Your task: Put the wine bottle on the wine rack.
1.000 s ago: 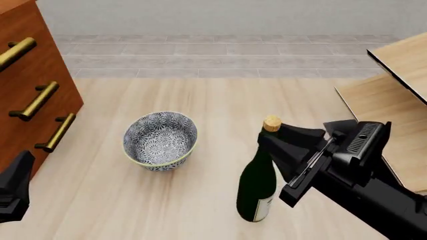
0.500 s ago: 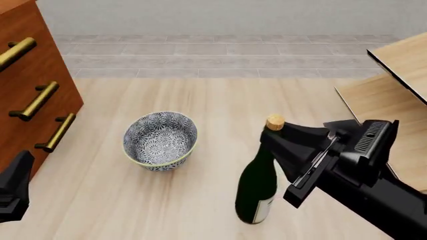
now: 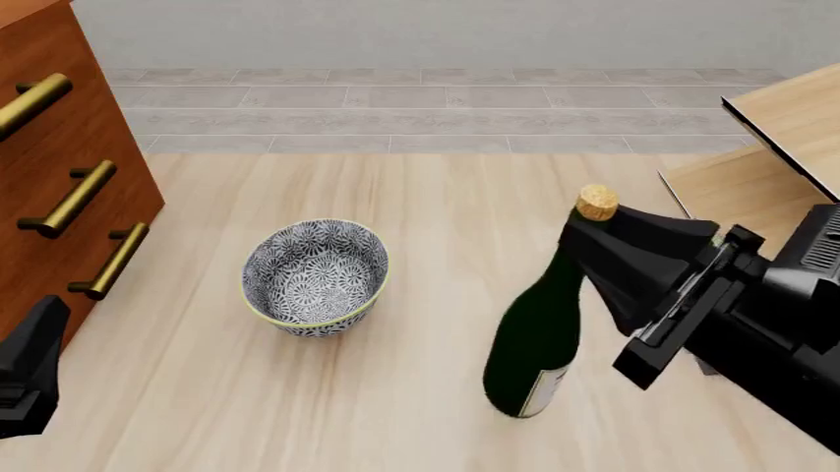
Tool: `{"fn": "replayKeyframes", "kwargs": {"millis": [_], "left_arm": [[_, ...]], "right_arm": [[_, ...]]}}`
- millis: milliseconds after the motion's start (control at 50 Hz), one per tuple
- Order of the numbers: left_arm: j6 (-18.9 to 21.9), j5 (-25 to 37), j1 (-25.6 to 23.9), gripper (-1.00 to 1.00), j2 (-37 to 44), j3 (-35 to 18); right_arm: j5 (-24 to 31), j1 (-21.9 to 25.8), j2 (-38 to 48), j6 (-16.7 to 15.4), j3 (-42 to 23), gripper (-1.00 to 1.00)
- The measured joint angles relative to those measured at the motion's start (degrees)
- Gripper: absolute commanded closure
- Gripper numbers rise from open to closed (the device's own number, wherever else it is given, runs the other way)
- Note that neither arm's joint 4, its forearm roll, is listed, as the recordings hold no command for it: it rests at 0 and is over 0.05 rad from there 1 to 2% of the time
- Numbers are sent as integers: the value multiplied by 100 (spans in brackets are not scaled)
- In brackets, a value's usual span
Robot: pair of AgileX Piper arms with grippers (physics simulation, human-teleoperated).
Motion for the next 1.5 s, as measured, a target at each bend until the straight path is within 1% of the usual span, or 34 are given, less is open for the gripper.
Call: {"fn": "replayKeyframes", "kwargs": {"millis": [240,360,540,740,960,1160,1300,1500], "left_arm": [[-19,-39,-77,-100,6,0],[-21,-72,-109,-100,17,0],[-16,-164,-187,-100,75,-1],[-7,-348,-266,-100,231,-1],[-1,-512,-345,-100,360,-2],[-16,-374,-360,-100,211,-3],[-29,-307,-355,-100,140,-3],[-55,-243,-345,-100,81,-2]], "right_arm": [[616,-201,-542,-60,-209,100],[860,-221,-749,-115,-303,100],[1160,-286,-937,-193,-457,100],[1560,-475,-1132,-214,-694,100],[2025,-769,-1316,-244,-997,100],[2357,-1052,-1471,-298,-1205,100],[2569,-1302,-1538,-253,-1340,100],[2894,-1657,-1559,-268,-1592,100]]}}
